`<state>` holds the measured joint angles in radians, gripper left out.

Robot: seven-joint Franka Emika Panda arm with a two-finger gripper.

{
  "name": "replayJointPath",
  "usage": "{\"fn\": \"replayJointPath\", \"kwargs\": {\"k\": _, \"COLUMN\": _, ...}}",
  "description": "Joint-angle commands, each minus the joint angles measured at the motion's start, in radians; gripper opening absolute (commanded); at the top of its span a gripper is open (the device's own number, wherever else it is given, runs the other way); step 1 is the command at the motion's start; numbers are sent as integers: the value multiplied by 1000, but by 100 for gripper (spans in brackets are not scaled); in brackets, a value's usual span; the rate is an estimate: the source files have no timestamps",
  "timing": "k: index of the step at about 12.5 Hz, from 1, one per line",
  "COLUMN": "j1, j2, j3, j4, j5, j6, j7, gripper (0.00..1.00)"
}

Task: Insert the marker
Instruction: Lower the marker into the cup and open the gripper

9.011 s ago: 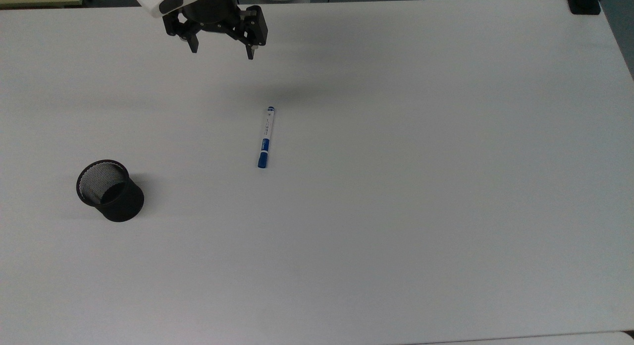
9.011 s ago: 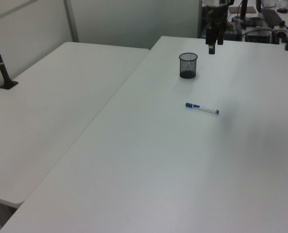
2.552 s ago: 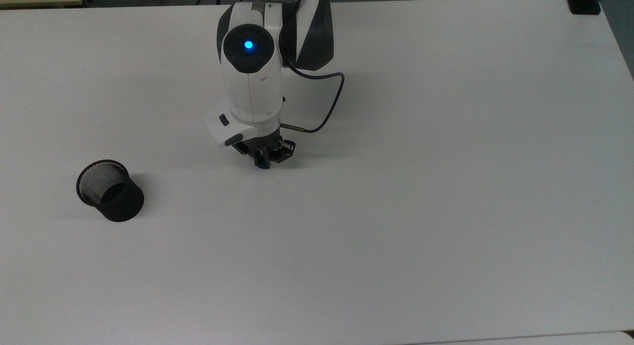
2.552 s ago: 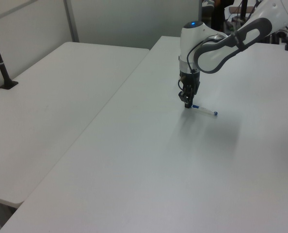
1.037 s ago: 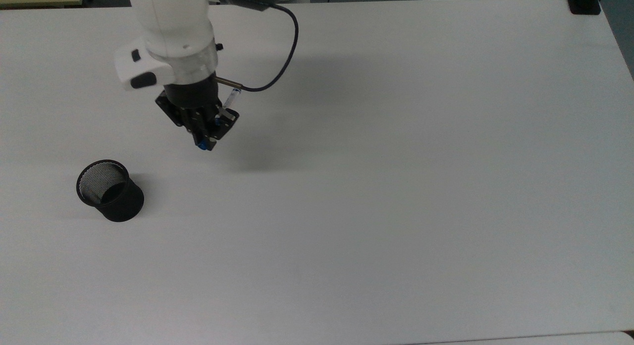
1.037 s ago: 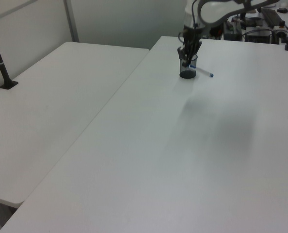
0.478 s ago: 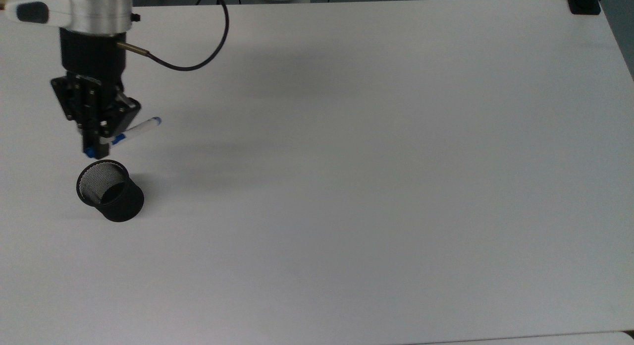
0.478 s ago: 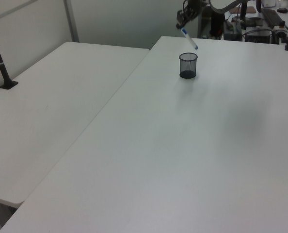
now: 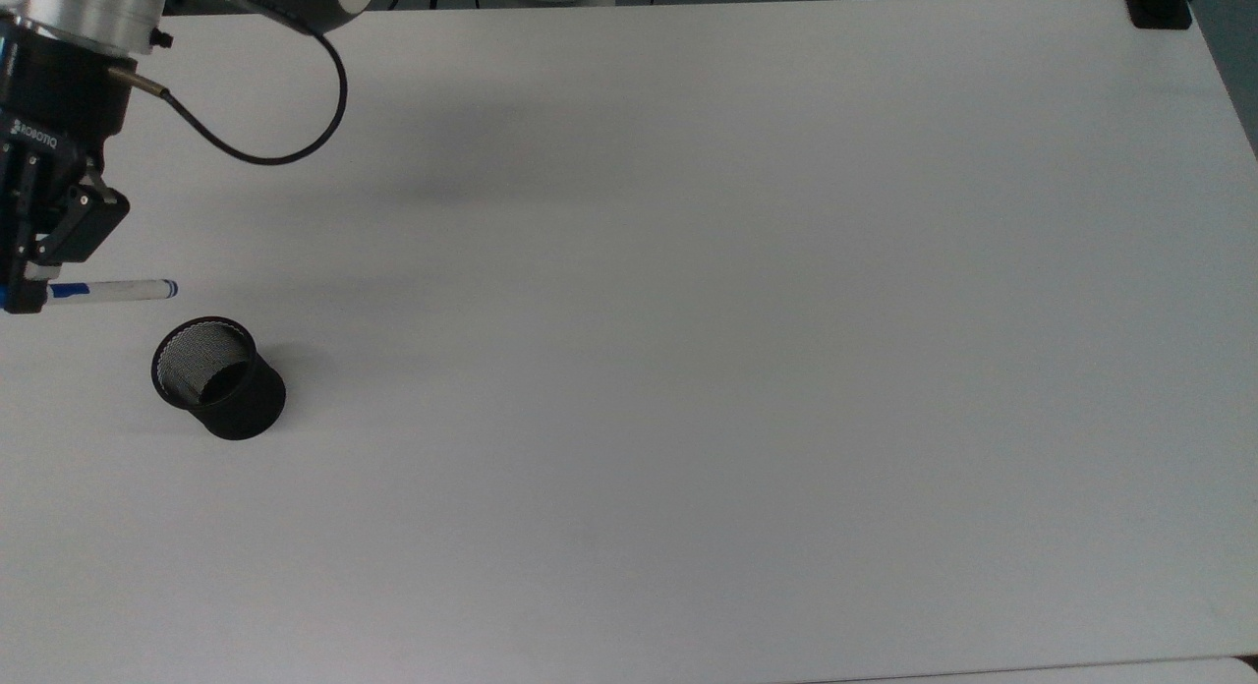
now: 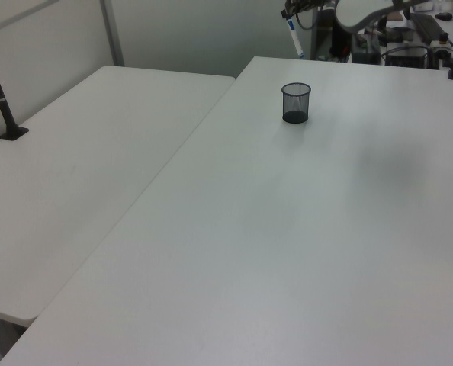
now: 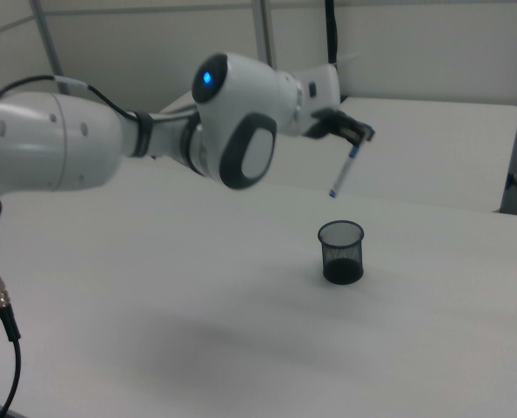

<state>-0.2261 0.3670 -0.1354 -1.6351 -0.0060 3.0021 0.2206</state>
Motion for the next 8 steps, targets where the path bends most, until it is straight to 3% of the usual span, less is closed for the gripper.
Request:
{"fn": "replayJointPath", "kwargs": {"k": 1, "j1": 5, "j2": 53, "j3": -32, "j4": -35, "j5": -29, "j6": 73, "j7": 5, "gripper": 7}}
{"fn": "replayJointPath", "kwargs": {"k": 4, "j1": 11, "j2": 79, "j3": -32, "j4": -132, "j5": -86, "j6": 170, "j7": 5, "gripper": 7}}
{"fn": "replayJointPath", "kwargs": {"k": 8, "j1": 27, "j2": 121, "j3": -32, "j4": -127, "j5": -86, "j6": 176, "j7": 5, "gripper": 13}}
